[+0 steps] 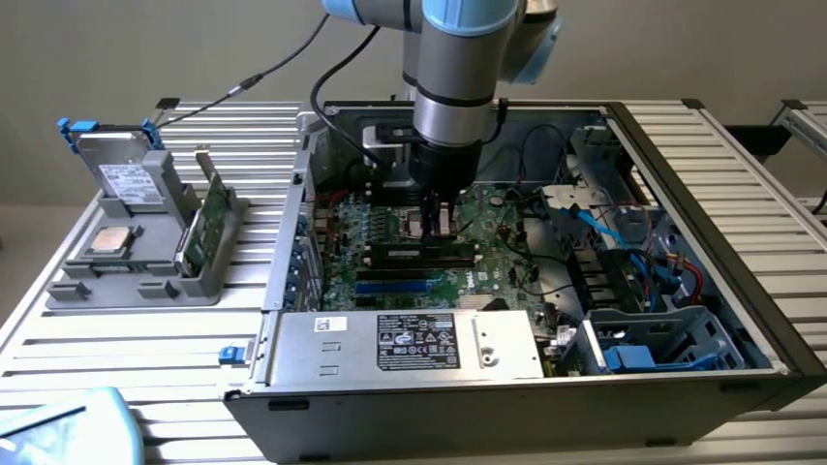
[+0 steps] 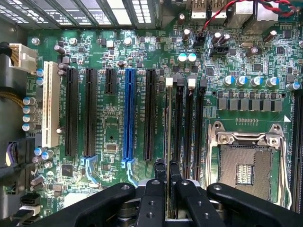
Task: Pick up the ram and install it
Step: 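Insert the ram into the slot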
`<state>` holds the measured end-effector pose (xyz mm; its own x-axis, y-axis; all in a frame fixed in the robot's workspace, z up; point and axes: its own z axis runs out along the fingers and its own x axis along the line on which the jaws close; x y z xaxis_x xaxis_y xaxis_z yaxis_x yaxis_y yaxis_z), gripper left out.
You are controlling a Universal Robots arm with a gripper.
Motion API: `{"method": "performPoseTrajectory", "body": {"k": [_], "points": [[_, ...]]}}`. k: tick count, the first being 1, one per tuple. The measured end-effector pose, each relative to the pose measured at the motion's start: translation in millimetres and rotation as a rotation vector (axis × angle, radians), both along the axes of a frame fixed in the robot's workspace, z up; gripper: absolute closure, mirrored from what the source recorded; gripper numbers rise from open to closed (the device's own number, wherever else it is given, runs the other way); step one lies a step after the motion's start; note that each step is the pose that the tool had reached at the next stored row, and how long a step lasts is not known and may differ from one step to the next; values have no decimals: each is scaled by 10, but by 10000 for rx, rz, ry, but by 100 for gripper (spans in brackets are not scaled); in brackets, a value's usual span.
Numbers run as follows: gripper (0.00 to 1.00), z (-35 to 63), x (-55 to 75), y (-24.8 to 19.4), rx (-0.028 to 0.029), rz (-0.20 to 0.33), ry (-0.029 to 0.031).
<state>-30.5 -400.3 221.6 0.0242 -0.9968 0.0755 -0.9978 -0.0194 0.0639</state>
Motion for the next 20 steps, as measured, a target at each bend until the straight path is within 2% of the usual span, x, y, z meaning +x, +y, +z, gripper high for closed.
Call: {"method": "performPoseTrajectory", "body": {"k": [20], "points": [[86, -49, 5, 3, 0, -47, 0]]}}
